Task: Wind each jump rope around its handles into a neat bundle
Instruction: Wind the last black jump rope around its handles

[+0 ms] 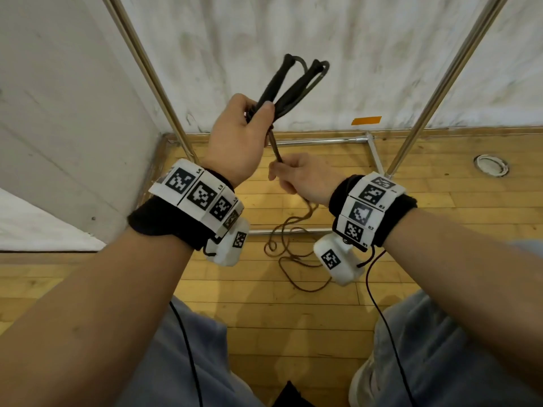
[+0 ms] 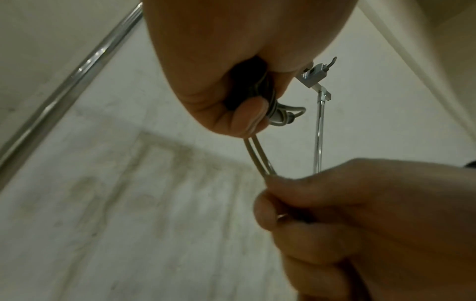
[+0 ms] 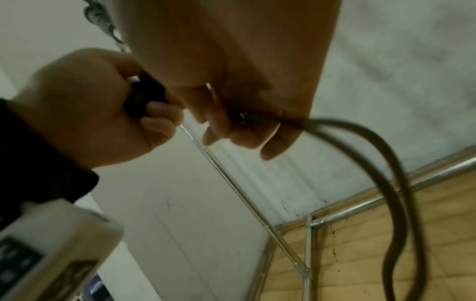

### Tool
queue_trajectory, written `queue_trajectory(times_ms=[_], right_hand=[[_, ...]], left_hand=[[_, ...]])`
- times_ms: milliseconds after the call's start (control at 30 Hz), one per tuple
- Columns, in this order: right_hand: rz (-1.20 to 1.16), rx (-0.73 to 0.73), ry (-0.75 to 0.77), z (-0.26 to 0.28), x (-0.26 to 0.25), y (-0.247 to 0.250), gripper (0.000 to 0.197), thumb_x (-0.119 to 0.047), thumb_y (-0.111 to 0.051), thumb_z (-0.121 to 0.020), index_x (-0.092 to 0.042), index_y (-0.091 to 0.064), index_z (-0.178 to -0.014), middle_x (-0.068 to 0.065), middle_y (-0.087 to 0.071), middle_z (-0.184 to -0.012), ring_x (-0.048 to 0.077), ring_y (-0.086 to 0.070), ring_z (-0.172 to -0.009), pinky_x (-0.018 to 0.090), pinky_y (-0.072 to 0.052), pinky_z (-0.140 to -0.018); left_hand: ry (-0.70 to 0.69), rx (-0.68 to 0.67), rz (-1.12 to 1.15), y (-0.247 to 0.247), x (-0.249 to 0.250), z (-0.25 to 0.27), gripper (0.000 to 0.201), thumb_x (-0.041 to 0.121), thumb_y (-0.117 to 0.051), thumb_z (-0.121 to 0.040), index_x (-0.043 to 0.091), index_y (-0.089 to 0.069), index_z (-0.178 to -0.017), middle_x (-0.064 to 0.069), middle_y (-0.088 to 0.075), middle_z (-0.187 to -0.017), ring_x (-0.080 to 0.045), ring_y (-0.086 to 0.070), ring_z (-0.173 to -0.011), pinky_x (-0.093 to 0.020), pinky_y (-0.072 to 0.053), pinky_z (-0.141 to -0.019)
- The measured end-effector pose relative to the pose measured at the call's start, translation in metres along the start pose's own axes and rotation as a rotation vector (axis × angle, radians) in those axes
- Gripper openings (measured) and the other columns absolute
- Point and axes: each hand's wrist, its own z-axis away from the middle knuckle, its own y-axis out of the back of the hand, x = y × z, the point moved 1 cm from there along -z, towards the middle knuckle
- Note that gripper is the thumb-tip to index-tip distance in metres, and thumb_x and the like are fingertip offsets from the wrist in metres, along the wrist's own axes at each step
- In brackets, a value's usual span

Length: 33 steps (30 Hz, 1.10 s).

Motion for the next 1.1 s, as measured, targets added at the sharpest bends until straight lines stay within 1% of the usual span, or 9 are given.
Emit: queue_trajectory(times_ms=[67,167,267,367,500,667,767,900,1100], right_hand=[[0.044,0.036,0.002,0.001,-0.001,0.001,0.03,-0.032,-0.036,-0.1,-0.025,-0.057,-0.079,-0.004,-0.047,-0.061,0.012,-0.045,-0.056,0.031,-0.041,-0.06],[0.098,0.097,0.069,0.004,-0.005,0.003,0.029,-0.029,-0.036,-0.1,-0.026,-0.05,-0.075,-0.006,-0.045,-0.062,0.011,-0.041,-0.055,0.027,-0.033,-0.055],[0.168,0.138,0.11,0.006,-0.008,0.012,0.036,-0.031,-0.036,-0.1,-0.019,-0.044,-0.067,-0.006,-0.041,-0.061,0.009,-0.038,-0.056,0.025,-0.029,-0.055],[0.211,0.152,0.095,0.009,-0.009,0.019,0.041,-0.034,-0.036,-0.1,-0.014,-0.039,-0.064,-0.004,-0.032,-0.057,0.009,-0.031,-0.05,0.017,-0.028,-0.049],[0.171,0.182,0.115,0.013,-0.013,0.02,0.048,-0.034,-0.037,-0.1,-0.018,-0.03,-0.055,-0.006,-0.027,-0.05,0.007,-0.026,-0.039,0.019,-0.024,-0.044],[0.18,0.158,0.115,0.018,-0.019,0.01,0.049,-0.032,-0.036,-0.1,-0.017,-0.03,-0.053,-0.006,-0.027,-0.048,0.008,-0.025,-0.041,0.024,-0.024,-0.047],[0.126,0.168,0.106,0.018,-0.02,0.009,0.049,-0.031,-0.037,-0.099,-0.017,-0.03,-0.053,-0.007,-0.027,-0.046,0.008,-0.026,-0.036,0.021,-0.025,-0.045],[0.135,0.16,0.125,0.018,-0.018,0.011,0.046,-0.03,-0.036,-0.1,-0.017,-0.034,-0.055,-0.007,-0.029,-0.048,0.008,-0.027,-0.042,0.023,-0.027,-0.048],[0.179,0.135,0.142,0.026,-0.005,0.012,0.04,-0.032,-0.035,-0.1,-0.015,-0.044,-0.065,-0.005,-0.036,-0.056,0.009,-0.033,-0.051,0.012,-0.032,-0.047]], left_hand=[[-0.018,0.023,-0.15,0.007,-0.006,-0.006,0.019,0.037,-0.047,-0.097,0.019,-0.044,-0.093,0.001,-0.059,-0.075,-0.011,-0.052,-0.059,-0.029,-0.039,-0.057],[-0.03,-0.021,-0.367,0.013,-0.018,-0.009,0.025,0.036,-0.05,-0.096,0.018,-0.041,-0.109,0.011,-0.053,-0.08,-0.005,-0.051,-0.067,-0.024,-0.036,-0.056],[-0.081,-0.068,-0.536,0.015,-0.027,-0.008,0.033,0.033,-0.052,-0.096,0.016,-0.044,-0.122,0.006,-0.054,-0.091,-0.016,-0.052,-0.076,-0.028,-0.039,-0.067],[-0.078,-0.103,-0.664,0.014,-0.036,-0.009,0.031,0.035,-0.052,-0.095,0.013,-0.046,-0.116,0.002,-0.053,-0.09,-0.02,-0.051,-0.076,-0.031,-0.037,-0.065],[-0.06,-0.082,-0.682,0.008,-0.042,-0.012,0.032,0.041,-0.052,-0.094,0.014,-0.045,-0.11,0.003,-0.051,-0.081,-0.02,-0.051,-0.071,-0.03,-0.037,-0.06],[-0.001,-0.031,-0.646,0.0,-0.046,-0.015,0.03,0.042,-0.051,-0.093,0.014,-0.049,-0.103,0.006,-0.048,-0.073,-0.021,-0.053,-0.072,-0.031,-0.039,-0.062],[-0.035,-0.004,-0.607,-0.002,-0.049,-0.015,0.031,0.038,-0.05,-0.094,0.012,-0.052,-0.11,0.003,-0.054,-0.082,-0.02,-0.053,-0.075,-0.032,-0.041,-0.065],[-0.058,0.004,-0.598,-0.002,-0.054,-0.013,0.03,0.035,-0.051,-0.095,0.011,-0.051,-0.113,0.003,-0.052,-0.086,-0.018,-0.049,-0.076,-0.029,-0.036,-0.066],[0.11,-0.051,-0.735,0.02,-0.066,-0.017,0.033,0.035,-0.055,-0.093,0.014,-0.048,-0.119,-0.006,-0.06,-0.105,-0.023,-0.054,-0.085,-0.034,-0.044,-0.072]])
